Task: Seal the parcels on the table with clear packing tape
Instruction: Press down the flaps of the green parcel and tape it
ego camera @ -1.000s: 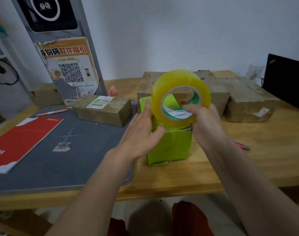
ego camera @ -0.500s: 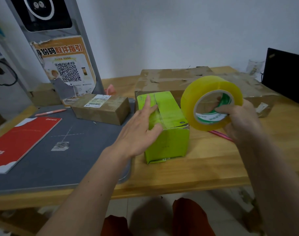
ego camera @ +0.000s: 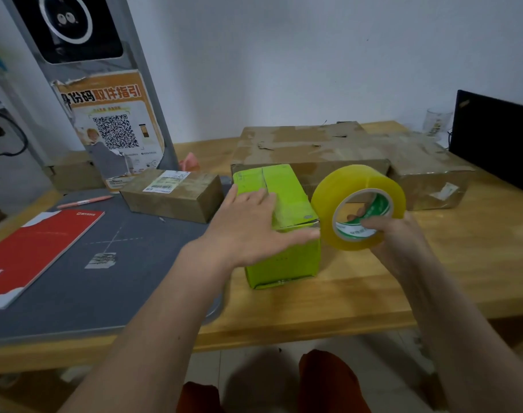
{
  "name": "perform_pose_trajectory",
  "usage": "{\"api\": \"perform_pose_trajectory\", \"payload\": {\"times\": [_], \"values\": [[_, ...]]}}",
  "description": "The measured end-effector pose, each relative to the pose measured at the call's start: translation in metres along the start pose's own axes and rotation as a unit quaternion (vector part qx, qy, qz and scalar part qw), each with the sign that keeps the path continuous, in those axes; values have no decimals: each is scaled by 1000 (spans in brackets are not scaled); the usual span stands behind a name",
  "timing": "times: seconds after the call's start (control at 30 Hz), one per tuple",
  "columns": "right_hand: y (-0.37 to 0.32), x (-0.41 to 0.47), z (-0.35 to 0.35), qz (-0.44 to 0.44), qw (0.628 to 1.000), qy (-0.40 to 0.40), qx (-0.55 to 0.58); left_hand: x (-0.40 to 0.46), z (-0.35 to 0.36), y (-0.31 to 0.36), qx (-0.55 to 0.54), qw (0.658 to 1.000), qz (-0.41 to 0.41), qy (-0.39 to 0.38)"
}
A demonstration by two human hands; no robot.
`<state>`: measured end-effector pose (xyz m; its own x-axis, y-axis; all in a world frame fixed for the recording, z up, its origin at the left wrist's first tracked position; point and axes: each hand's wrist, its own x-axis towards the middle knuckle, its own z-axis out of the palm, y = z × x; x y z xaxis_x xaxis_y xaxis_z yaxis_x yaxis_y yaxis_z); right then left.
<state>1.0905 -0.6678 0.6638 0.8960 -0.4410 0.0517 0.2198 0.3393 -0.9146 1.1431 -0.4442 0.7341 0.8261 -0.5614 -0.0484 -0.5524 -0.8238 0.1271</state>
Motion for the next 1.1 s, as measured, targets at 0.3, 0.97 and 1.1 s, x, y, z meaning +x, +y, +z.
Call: {"api": "perform_pose_trajectory", "payload": {"times": [0.3, 0.97, 1.1], "values": [[21, -6, -2, 74, 997, 24, 21, 12, 11, 18, -5, 999, -35, -4], [-8, -23, 85, 22, 941, 89, -325, 0, 83, 4, -468, 841, 18, 271], [0, -23, 102, -15, 891, 53, -450, -6, 101, 5, -496, 798, -3, 342]]}}
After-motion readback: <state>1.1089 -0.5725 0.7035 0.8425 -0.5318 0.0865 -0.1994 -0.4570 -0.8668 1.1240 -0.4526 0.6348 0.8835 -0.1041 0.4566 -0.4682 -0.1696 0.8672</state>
